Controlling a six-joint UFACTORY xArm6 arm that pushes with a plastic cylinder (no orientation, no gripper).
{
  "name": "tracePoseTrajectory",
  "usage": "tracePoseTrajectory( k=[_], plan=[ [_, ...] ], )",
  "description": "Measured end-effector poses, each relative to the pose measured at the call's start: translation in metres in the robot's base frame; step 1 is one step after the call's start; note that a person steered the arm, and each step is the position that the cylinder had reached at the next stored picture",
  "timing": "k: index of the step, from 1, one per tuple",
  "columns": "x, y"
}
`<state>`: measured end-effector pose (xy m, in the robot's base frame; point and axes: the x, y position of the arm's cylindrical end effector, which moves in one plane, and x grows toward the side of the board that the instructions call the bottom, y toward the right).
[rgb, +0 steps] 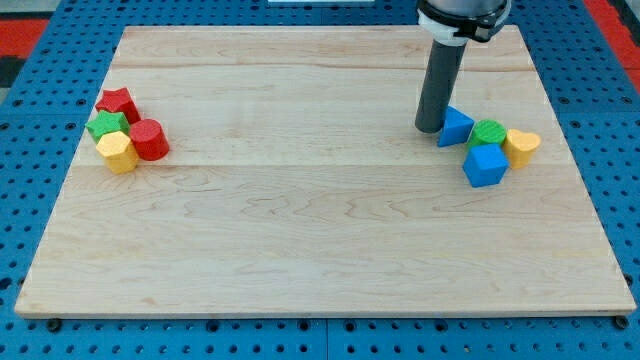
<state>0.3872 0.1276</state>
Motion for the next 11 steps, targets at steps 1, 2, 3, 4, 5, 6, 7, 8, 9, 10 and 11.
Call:
tracePoseTrajectory(
  k=[1,2,3,4,5,6,7,8,9,10,11],
  plan=[
    [0.000,-0.001],
    [0.000,-0.002],
    [0.000,-0.027],
    [0.009,-0.087],
    [0.020,-0.157],
    [0.055,-0.196],
    [0.096,-0.250],
    [0.102,-0.315],
    [0.095,-0.376],
    [0.074,-0.425],
    [0.029,-0.394]
  ],
)
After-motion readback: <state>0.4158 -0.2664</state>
